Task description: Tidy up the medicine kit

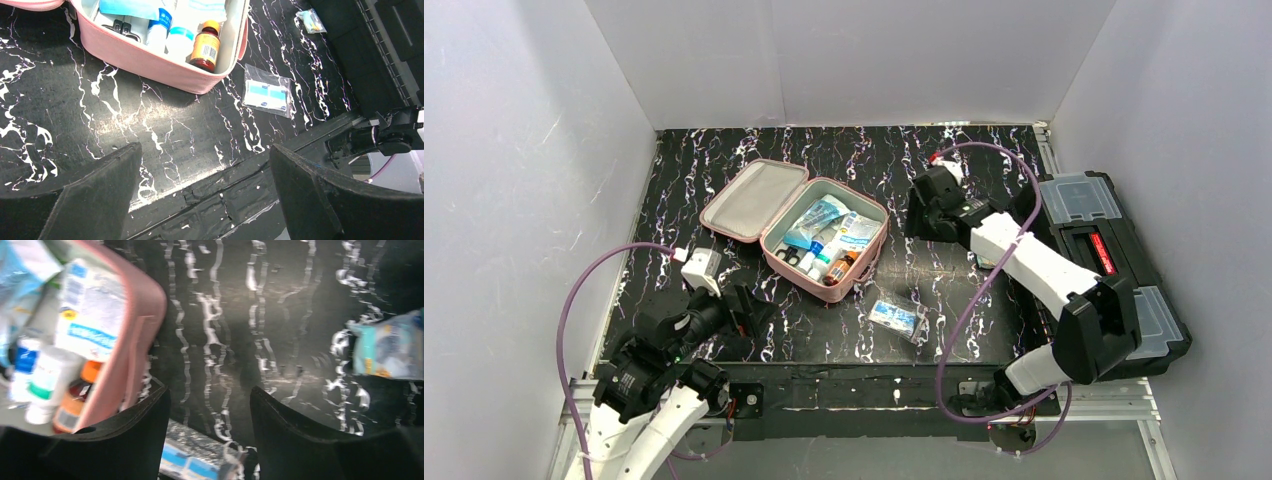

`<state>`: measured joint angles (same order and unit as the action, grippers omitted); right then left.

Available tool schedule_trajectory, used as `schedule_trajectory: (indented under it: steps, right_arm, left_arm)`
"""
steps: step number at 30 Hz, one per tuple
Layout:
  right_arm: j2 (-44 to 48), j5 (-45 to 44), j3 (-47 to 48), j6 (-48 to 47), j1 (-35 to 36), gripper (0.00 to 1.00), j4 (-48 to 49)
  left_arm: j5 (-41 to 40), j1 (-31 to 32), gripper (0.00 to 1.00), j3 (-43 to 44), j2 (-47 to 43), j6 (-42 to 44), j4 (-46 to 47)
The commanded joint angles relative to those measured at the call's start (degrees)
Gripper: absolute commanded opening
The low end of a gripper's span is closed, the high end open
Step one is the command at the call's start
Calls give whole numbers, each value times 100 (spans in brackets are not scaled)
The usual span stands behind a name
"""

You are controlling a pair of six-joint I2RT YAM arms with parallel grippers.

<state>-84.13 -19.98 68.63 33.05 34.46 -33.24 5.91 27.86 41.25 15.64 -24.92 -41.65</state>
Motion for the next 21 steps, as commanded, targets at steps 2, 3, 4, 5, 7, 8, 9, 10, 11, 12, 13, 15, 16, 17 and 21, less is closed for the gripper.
schedule_trajectory:
  steps: [2, 3, 4, 5, 7, 8, 9, 10, 11, 12, 13, 15, 16, 17, 21]
  right_arm:
    - [246, -54, -441, -559, -567, 67, -213]
    - [238, -82, -480, -593, -648, 68, -254]
    - [211, -122, -504, -625, -722, 69, -301]
    - [168, -162, -517, -682, -805, 70, -343]
    - [65, -195, -495, -767, -991, 71, -467]
    - [32, -204, -503, -827, -1097, 71, -480]
    - [7, -189, -526, -887, -1178, 72, -461]
    - [-6, -146, -546, -958, -1246, 72, -429]
    - [-33, -76, -562, -1060, -1332, 73, -393]
    - [-70, -39, -560, -1131, -1400, 73, -388]
    - [-104, -24, -554, -1187, -1459, 73, -385]
    - [-201, 9, -543, -1302, -1573, 73, -375]
    - [-261, 18, -534, -1333, -1628, 73, -369]
    - [-322, 37, -519, -1360, -1684, 73, -361]
    - [-519, 139, -491, -1465, -1847, 74, -252]
  left_arm:
    - [26, -36, 99, 31, 137, 31, -11]
    - [37, -35, 99, 31, 155, 33, -13]
    - [45, -35, 100, 30, 165, 38, -11]
    - [52, -34, 100, 31, 168, 40, -12]
    - [48, -34, 99, 32, 166, 40, -14]
    - [42, -33, 99, 31, 159, 38, -11]
    - [41, -34, 99, 29, 148, 35, -15]
    - [40, -35, 99, 23, 131, 31, -12]
    - [34, -35, 100, 17, 118, 31, -11]
    - [33, -35, 99, 22, 111, 31, -13]
    - [38, -35, 100, 23, 110, 31, -8]
    - [47, -35, 99, 21, 115, 31, -2]
    - [54, -38, 100, 20, 117, 32, -4]
    - [54, -34, 100, 20, 120, 35, -1]
    - [56, -35, 100, 23, 96, 38, -6]
